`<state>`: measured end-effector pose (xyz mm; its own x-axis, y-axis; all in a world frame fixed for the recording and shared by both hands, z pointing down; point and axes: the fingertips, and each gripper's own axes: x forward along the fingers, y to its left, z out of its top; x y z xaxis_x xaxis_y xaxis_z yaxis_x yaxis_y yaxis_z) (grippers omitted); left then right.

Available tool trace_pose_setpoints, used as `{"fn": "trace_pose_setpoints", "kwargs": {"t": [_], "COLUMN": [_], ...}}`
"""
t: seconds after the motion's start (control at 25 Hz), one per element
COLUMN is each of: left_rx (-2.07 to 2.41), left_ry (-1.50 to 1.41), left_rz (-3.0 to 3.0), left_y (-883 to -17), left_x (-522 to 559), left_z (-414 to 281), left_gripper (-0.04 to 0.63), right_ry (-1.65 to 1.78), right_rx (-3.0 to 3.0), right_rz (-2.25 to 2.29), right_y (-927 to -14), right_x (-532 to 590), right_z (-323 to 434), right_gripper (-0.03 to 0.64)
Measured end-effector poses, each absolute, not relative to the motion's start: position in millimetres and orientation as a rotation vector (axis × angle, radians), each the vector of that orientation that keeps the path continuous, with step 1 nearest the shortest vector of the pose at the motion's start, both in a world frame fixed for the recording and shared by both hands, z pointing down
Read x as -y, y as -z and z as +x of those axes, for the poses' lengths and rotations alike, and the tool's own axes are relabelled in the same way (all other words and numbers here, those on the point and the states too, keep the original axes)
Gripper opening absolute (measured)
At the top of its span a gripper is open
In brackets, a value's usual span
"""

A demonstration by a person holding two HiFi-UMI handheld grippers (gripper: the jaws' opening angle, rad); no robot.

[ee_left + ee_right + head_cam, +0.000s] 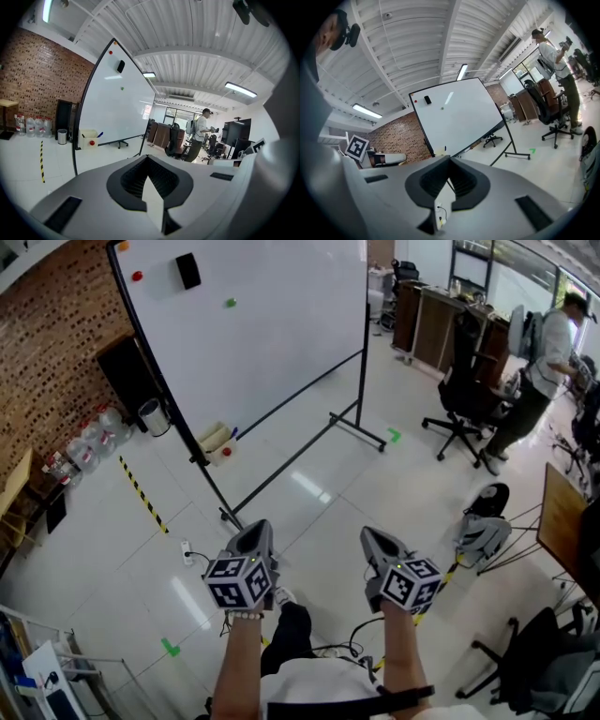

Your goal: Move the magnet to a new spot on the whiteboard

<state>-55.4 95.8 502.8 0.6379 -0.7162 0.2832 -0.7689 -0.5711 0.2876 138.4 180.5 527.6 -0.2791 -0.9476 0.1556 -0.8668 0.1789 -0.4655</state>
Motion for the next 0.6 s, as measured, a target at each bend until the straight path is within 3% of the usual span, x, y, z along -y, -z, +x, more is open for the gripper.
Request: {"fn": "trace_pose_setpoints", "kwargs": {"t": [0.6], "left_rx": [1.115], "left_ry": [-0.226], "left_rz": [2.491], "left_y": [-505.3], "left_x": [102.0], "left_z": [-30.1], "left_gripper": [-0.011], "right_ry": [0.714], "right_rx": [-2.316], "right_rz": [-1.817], "right_y": [-517.5], "right_x": [25.8], "right_z": [137.1], "right_gripper": [0.006]}}
